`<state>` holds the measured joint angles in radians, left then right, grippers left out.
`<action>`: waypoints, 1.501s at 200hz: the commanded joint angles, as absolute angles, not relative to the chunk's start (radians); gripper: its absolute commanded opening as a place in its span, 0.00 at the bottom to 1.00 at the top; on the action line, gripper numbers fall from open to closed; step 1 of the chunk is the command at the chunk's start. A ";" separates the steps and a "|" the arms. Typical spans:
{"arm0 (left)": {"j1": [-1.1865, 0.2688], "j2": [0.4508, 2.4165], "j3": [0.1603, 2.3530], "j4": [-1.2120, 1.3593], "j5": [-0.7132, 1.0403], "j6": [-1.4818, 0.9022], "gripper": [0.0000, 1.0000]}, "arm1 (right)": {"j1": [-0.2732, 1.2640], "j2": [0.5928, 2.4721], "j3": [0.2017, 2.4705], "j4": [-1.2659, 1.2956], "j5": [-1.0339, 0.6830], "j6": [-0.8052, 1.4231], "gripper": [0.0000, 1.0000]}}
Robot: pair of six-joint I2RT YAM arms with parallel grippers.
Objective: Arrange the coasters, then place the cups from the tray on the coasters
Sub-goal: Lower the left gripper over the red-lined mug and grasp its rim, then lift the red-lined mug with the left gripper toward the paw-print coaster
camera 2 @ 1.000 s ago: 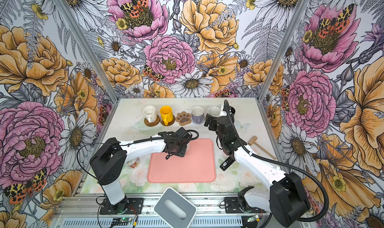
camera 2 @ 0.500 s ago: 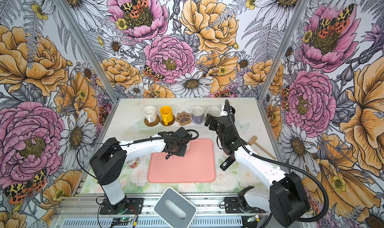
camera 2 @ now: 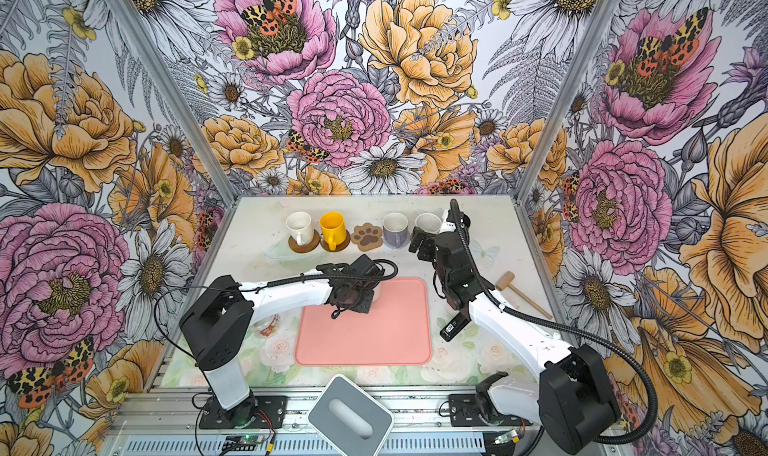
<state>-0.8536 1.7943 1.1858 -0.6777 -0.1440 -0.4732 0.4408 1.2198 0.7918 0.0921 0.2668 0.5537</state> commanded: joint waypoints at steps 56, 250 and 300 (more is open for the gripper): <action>-0.861 1.738 1.174 -0.654 -0.202 -0.503 0.00 | 0.434 1.232 0.792 0.118 0.246 0.555 0.98; -0.858 1.643 1.140 -0.609 -0.259 -0.527 0.00 | 0.427 1.239 0.795 0.118 0.223 0.556 0.98; -0.857 1.606 1.122 -0.590 -0.284 -0.546 0.00 | 0.425 1.238 0.796 0.114 0.220 0.554 0.98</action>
